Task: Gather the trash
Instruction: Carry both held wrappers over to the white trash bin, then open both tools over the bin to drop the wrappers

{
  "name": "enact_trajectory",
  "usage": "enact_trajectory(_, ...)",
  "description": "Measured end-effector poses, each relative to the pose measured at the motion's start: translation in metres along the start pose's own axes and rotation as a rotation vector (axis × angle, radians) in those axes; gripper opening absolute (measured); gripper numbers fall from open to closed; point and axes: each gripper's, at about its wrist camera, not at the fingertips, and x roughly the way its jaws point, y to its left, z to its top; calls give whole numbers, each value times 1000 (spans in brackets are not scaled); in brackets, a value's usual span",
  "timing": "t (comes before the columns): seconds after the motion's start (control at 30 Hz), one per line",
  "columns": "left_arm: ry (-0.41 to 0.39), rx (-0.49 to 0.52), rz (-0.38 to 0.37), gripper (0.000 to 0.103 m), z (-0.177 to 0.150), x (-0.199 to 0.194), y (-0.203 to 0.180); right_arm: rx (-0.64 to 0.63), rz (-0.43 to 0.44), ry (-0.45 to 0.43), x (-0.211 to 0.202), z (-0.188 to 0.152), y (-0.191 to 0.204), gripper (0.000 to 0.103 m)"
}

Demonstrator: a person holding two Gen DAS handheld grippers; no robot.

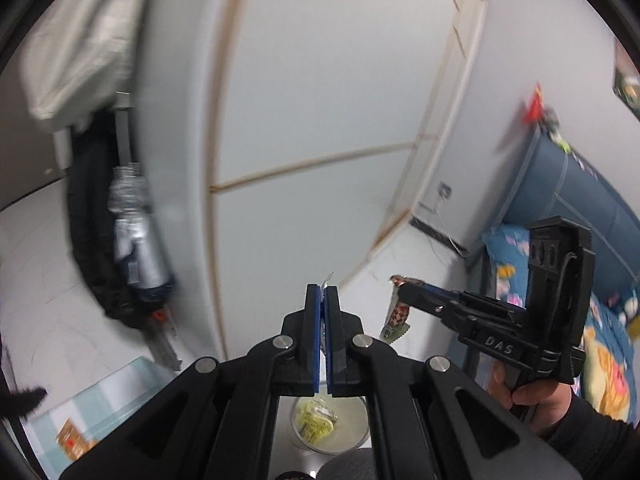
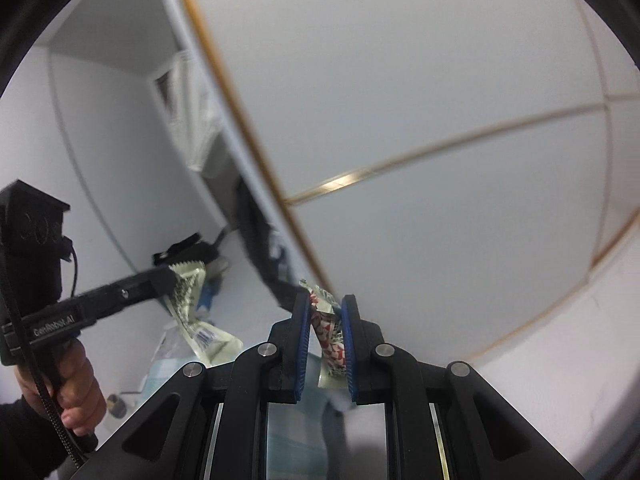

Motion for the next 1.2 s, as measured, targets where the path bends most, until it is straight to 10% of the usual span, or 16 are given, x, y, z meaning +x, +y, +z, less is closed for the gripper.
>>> enact_trajectory(0.57, 552, 281, -75, 0, -80, 199, -50, 293, -192, 197, 31, -113, -164, 15)
enact_trajectory(1.2, 869, 350, -79, 0, -170, 281, -41, 493, -194, 394, 115, -219, -221, 15)
